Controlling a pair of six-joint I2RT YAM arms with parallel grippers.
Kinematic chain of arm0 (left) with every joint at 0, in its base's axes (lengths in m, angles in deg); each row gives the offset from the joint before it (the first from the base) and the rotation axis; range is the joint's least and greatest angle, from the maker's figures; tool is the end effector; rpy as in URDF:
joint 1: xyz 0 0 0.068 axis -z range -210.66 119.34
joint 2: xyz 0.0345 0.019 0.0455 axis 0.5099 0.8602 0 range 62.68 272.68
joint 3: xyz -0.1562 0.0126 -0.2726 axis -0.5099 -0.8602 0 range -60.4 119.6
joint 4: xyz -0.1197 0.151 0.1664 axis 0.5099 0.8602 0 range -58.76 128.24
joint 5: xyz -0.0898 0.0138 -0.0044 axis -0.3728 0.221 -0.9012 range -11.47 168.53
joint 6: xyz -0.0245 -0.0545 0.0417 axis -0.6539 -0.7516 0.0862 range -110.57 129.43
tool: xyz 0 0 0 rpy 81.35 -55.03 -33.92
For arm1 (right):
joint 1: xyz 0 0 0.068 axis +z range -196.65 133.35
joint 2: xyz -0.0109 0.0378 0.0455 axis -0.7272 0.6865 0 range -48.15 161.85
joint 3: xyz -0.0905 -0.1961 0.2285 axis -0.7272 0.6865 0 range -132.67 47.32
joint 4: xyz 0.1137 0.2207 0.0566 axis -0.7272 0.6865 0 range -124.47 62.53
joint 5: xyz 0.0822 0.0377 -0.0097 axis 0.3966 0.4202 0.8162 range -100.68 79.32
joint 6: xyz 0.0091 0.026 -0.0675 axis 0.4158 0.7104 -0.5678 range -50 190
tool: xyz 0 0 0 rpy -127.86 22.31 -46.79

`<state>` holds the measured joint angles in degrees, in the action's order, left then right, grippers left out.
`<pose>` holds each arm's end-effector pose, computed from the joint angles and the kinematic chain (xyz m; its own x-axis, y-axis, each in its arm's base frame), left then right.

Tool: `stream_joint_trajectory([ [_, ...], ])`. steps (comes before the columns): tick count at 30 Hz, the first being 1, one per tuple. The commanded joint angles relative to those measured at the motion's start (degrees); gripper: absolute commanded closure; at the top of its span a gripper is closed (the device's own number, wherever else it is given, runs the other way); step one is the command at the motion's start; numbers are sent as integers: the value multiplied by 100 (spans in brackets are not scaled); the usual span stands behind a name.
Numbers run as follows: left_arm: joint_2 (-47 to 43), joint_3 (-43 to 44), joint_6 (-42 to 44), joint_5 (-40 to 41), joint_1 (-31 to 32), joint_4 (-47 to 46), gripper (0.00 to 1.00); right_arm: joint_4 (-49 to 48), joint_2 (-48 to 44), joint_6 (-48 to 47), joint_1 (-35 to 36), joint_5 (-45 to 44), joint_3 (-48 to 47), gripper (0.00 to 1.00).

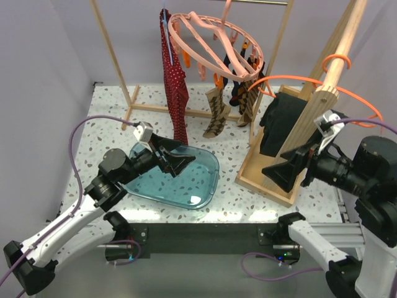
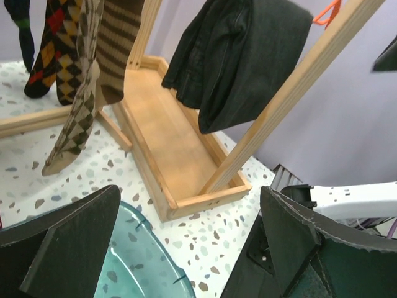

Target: Remove the socks clipped to the hanger

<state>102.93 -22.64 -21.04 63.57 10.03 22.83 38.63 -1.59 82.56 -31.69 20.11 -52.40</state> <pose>0.1094 -0.1146 0.3750 -0.3507 -0.3446 -0.8708 0.7503 0.4531 -0.4815 0.0132 0.0356 0.5194 -0.4709 0.0674 -0.8796 -0.5986 0.7080 0.3747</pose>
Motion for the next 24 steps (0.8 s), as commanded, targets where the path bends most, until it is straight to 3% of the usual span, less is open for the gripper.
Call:
stream_joint_trajectory([
  [1,194,74,-37,-86,27,-3,0,-261,537,308,68,858,-496,2],
  [5,238,-49,-90,-147,27,-152,0,2,967,248,638,543,-574,2],
  [16,668,-163,-213,-209,27,-495,0,-6,1364,212,1386,122,-583,2],
  [19,774,-190,-248,-218,27,-583,0,-59,1539,335,2044,-598,-592,2],
  [20,791,-216,-274,-226,27,-601,0,-94,1574,405,2559,-800,-584,2],
  [24,809,-339,-327,-270,27,-689,0,-515,1688,975,4126,-2739,-408,1],
])
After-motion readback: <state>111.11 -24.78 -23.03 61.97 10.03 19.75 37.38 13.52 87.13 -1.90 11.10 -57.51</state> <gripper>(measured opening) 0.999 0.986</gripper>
